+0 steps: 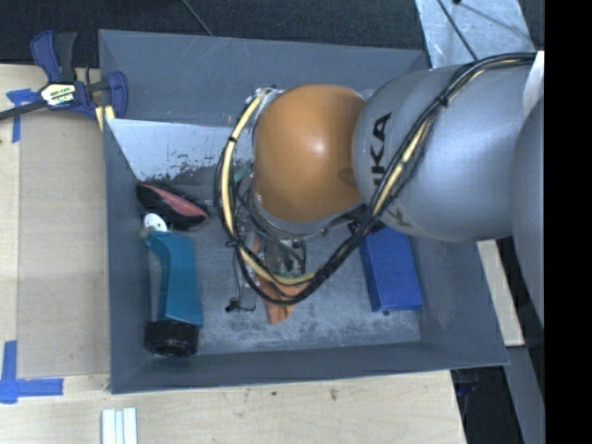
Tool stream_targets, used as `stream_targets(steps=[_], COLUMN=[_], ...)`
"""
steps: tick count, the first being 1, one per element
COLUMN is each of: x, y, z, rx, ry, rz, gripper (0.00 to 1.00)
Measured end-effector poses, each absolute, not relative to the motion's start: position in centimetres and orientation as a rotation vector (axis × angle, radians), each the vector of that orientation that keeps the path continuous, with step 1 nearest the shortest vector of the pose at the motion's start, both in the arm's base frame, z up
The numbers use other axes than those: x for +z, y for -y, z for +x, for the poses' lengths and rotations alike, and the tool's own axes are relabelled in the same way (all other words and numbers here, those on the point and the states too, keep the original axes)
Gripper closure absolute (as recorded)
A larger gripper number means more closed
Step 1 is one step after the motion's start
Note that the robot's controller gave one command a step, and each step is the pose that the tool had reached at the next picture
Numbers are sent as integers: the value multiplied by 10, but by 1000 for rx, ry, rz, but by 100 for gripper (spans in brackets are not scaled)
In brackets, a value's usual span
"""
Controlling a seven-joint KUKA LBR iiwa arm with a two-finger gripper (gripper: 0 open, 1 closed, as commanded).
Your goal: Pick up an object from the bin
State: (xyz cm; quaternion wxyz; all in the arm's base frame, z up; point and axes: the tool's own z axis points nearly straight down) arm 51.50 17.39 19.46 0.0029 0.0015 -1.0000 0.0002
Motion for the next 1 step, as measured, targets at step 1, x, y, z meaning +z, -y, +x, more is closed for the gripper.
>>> stream_targets(steps=[1], x=[199], y=[-173], z=[517], rx=[-2], ry=[3144], rz=[1], gripper=[0])
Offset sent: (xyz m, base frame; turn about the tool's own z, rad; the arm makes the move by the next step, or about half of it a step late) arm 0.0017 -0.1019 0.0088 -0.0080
